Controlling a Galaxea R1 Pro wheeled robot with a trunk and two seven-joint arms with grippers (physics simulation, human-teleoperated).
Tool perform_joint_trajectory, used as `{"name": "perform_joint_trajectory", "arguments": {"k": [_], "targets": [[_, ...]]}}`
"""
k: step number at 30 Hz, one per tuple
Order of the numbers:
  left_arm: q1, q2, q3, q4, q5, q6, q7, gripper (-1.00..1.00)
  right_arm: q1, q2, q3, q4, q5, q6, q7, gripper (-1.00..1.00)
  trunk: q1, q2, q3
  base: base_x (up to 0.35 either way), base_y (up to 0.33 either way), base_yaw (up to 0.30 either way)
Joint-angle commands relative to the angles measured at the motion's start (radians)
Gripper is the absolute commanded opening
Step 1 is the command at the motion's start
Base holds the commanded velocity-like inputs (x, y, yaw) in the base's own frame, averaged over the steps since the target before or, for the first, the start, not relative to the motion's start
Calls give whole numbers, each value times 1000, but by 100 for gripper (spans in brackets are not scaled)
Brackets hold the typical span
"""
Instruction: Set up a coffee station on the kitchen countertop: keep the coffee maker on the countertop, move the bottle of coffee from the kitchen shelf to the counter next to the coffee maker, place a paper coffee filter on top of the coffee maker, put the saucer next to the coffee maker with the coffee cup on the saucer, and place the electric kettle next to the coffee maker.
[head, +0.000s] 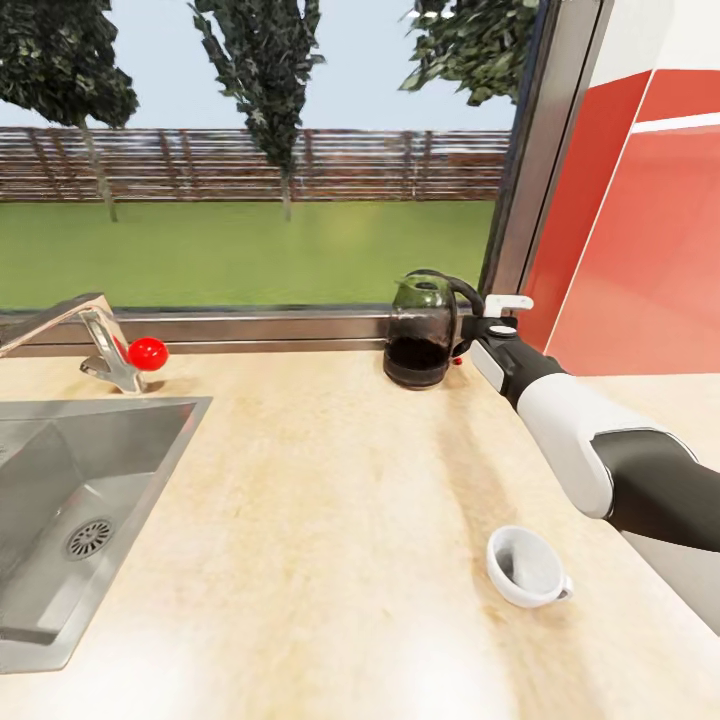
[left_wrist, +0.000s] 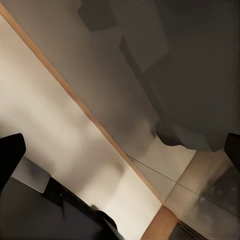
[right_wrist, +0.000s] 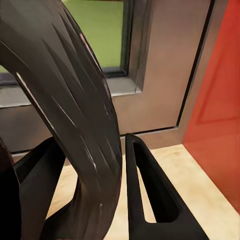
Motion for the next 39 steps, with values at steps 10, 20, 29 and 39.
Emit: {"name": "perform_joint_trajectory", "arguments": {"k": [10, 20, 29, 39], "targets": [[-1, 0, 5, 1, -1, 4, -4, 100, -1, -6, 7, -2, -8, 6, -5, -100, 0, 0, -1, -47, 0, 0], [-1, 1, 5, 1, -1, 4, -4, 100, -1, -11, 4, -31, -9, 16, 1, -100, 0, 0, -1, -193, 0, 0], [-1, 1, 5, 1, -1, 4, -3, 100, -1, -15, 3, -208, -11, 177, 1, -100, 0, 0, -1, -19, 0, 0], [-1, 0, 5, 1, -1, 4, -4, 100, 0, -14, -1, -481, -20, 445, 2, -100, 0, 0, -1, 0, 0, 0]]}}
